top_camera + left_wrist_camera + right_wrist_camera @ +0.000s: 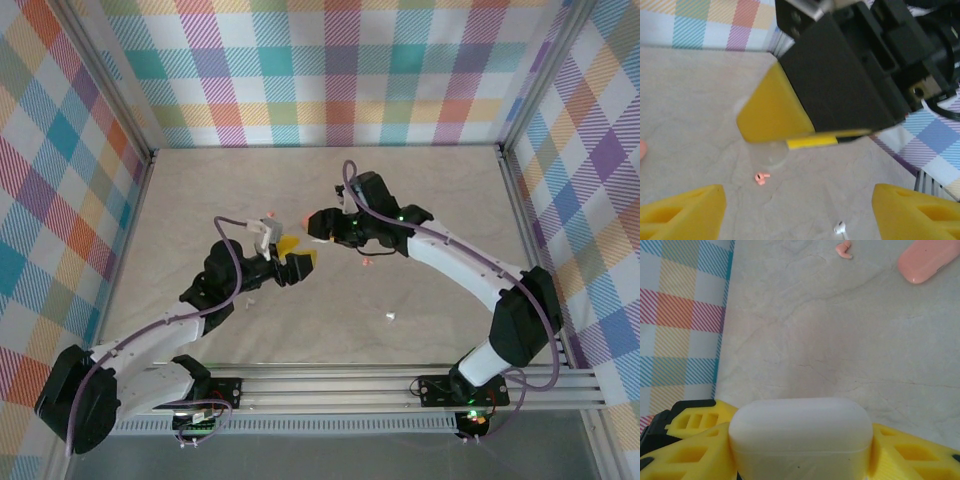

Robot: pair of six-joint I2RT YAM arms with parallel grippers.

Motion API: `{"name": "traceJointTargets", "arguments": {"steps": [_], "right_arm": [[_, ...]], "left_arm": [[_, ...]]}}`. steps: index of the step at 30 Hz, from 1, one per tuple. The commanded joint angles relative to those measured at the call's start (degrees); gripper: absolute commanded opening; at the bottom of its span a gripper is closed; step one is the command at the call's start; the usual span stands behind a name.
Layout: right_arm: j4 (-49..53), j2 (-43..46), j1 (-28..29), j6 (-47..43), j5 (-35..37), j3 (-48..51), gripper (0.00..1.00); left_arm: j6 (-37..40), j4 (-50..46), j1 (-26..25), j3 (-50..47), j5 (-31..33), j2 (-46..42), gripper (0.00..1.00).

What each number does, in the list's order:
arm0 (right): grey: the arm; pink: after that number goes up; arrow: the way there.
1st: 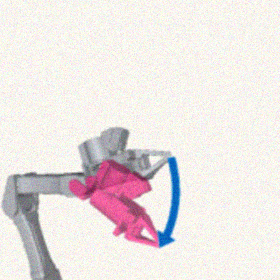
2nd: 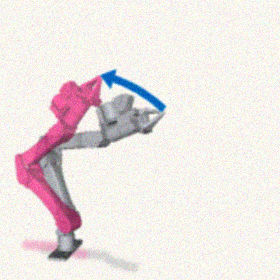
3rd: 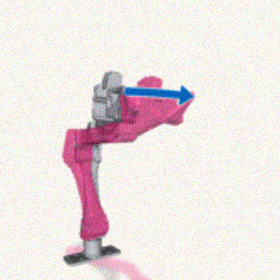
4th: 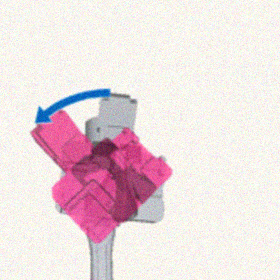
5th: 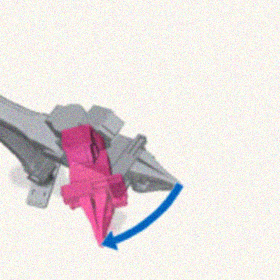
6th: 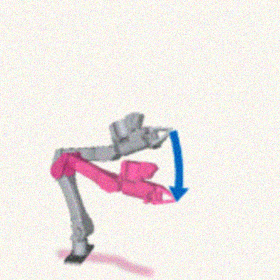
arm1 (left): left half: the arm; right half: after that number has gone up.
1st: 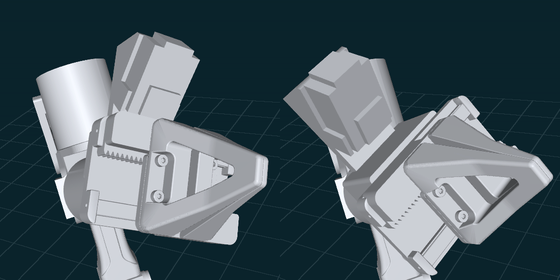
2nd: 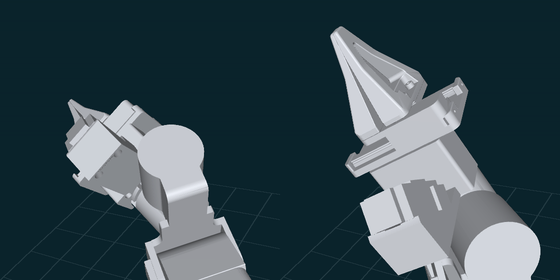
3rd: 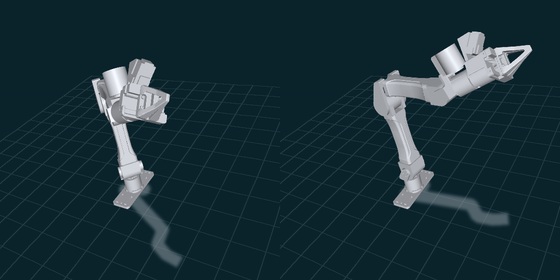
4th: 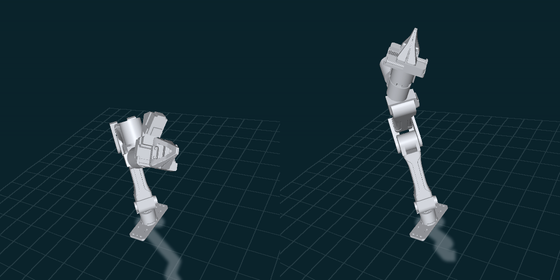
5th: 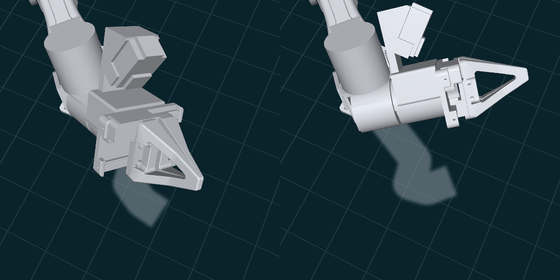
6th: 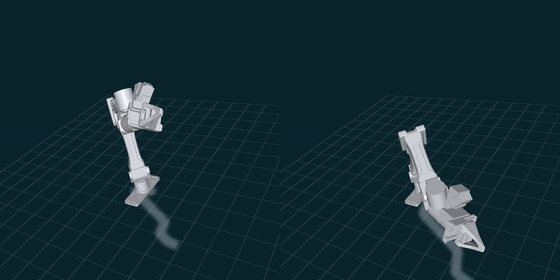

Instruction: Insert wireless bluetooth earbuds into charging case

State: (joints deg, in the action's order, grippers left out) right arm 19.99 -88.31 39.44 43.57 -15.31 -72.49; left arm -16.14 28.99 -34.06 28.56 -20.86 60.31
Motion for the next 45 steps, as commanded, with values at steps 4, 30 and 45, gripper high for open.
{"name": "traceJointTargets", "arguments": {"steps": [4,30,45], "right_arm": [[-6.81,3.9,0.18,6.11,-1.12,3.27,0.59],[-13.79,8.65,0.29,15.84,-2.91,8.67,0.6],[-15.03,13.39,-0.2,10.17,-2.36,8.38,0.8]], "left_arm": [[-3.48,7.55,-0.52,2.03,2.62,2.16,0.69],[-5.81,9.82,-3.38,8.77,2.59,11.3,0.31],[-9.42,6.41,-3.29,8.24,7.69,7.33,0.1]]}}
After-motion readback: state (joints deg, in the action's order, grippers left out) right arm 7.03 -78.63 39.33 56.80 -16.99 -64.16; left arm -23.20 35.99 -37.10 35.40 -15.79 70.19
